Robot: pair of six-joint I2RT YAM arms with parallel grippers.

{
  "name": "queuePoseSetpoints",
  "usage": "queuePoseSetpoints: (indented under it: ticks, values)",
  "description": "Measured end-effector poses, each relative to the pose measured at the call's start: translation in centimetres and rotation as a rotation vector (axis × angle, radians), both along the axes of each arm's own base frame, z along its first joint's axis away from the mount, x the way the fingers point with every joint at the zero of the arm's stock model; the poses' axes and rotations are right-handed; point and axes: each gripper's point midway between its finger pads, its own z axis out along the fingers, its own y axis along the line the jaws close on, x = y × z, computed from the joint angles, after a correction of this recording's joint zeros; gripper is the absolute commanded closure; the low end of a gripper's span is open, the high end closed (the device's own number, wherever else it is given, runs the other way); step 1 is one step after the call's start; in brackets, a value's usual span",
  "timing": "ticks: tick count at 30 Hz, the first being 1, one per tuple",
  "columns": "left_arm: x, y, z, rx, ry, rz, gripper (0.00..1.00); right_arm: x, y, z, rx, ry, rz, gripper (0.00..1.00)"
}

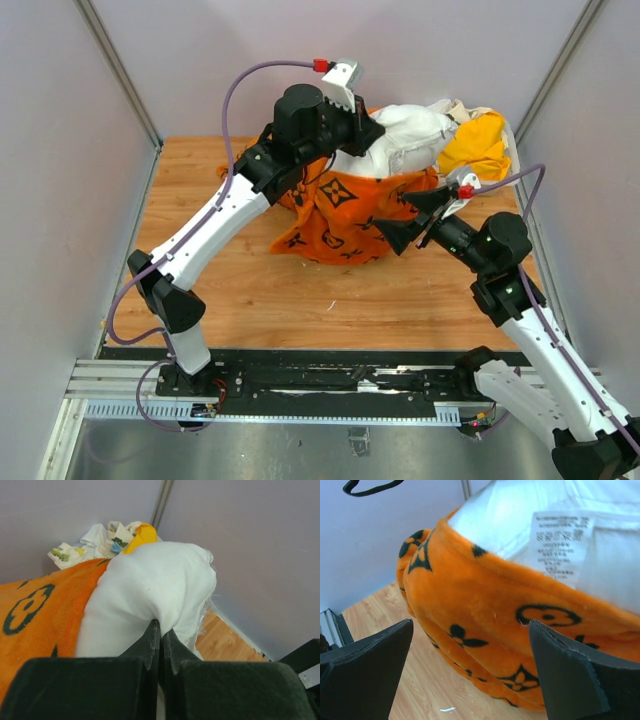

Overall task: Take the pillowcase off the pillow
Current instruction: Remove the pillow from the pillowcase.

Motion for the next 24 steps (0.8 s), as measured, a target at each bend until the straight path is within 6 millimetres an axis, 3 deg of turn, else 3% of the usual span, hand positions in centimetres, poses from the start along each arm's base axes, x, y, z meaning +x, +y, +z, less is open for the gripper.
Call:
queuePoseSetpoints:
  ticks: [5,10,19,24]
  values:
    - [-1.3,-0.9,-1.6,0.075,0.044,-0.093,1.0,-0.1,1.4,-0.5,-0.028,-0.032,0.089,0.01]
    - [-2.4,-1.1,-1.9,0.102,0.069,-0.161,1.0,0.6,2.6,-1.2,-0.047,-0.038,0.142,0.01]
    - [-2.6,-1.7,-2.2,0.122,0.076,-0.239,1.0,2.8,3.9,-1.9,-0.016,-0.031,0.156,0.08]
    - [-2.7,-1.5,-2.7,0.136,0.081,-0.253,1.0,2.4,5.2,-2.4,-0.01,-0.023,0.181,0.05]
